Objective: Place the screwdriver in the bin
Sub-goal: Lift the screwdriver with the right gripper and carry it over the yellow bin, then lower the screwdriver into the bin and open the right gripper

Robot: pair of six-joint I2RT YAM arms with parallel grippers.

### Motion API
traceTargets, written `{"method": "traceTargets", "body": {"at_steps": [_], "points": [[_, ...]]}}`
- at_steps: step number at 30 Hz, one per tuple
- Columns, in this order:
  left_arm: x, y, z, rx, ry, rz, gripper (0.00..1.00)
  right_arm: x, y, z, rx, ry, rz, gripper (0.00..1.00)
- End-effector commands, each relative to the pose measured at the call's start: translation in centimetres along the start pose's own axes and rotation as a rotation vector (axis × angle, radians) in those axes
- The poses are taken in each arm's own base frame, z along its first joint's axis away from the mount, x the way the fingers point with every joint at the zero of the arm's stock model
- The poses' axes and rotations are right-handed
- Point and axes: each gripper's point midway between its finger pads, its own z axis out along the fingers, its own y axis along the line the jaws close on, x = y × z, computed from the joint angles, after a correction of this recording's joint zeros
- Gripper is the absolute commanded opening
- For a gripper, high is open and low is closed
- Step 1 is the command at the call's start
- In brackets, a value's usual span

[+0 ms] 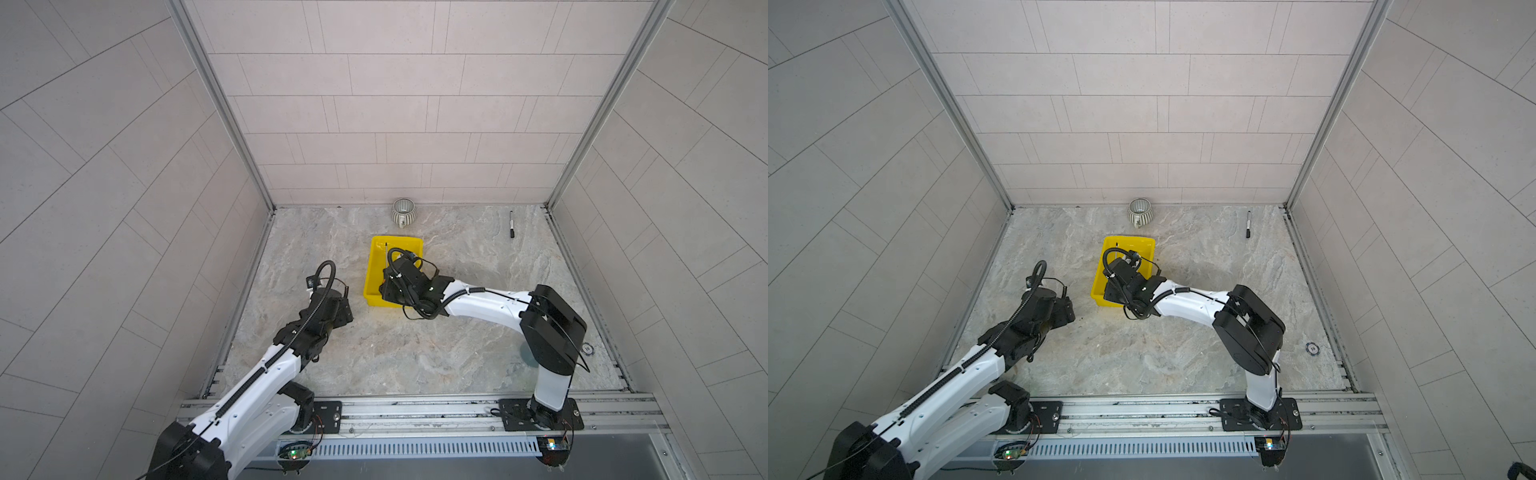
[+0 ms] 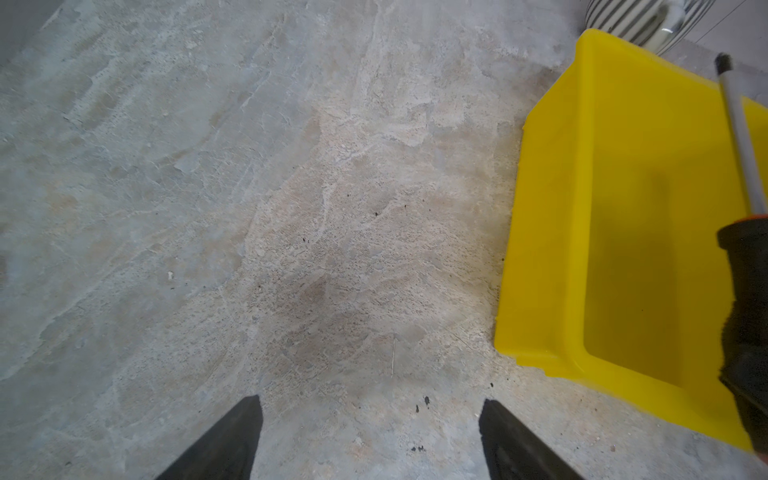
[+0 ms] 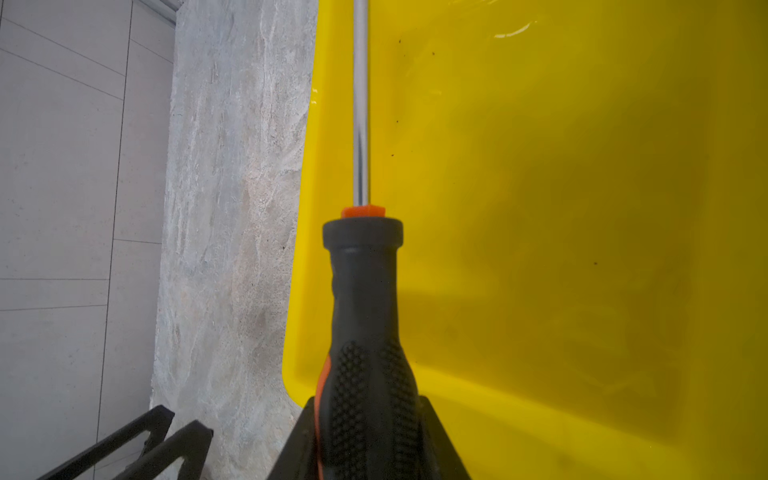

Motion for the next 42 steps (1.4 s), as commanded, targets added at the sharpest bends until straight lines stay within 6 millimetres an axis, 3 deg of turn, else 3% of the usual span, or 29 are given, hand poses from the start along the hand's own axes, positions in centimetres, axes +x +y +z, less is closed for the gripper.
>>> {"method": "traceTargets", "body": {"at_steps": [1, 11, 17, 35, 42], "points": [[0.1, 0.3, 0.0, -0.01, -0.013, -0.003, 0.88, -1.5, 2.3, 0.2, -0.067, -0.043, 0.077, 0.0], [0.0, 0.3, -0.1, -0.004, -0.015, -0.004, 0.88, -1.8, 2.0, 1.9, -0.042, -0.039, 0.079, 0.0], [0.1, 0.3, -0.1, -0.006, -0.015, -0.007, 0.89, -1.9, 2.2, 2.2, -0.043, -0.034, 0.08, 0.08], [0.1, 0.4, -0.1, -0.009, -0.016, -0.007, 0.89, -1.9, 1.3, 3.0, -0.014, -0.056, 0.129, 0.13], [0.0, 0.4, -0.1, -0.01, -0.018, -0.008, 0.89, -1.7, 1.0, 3.6, -0.004, -0.051, 0.129, 0.21]]}}
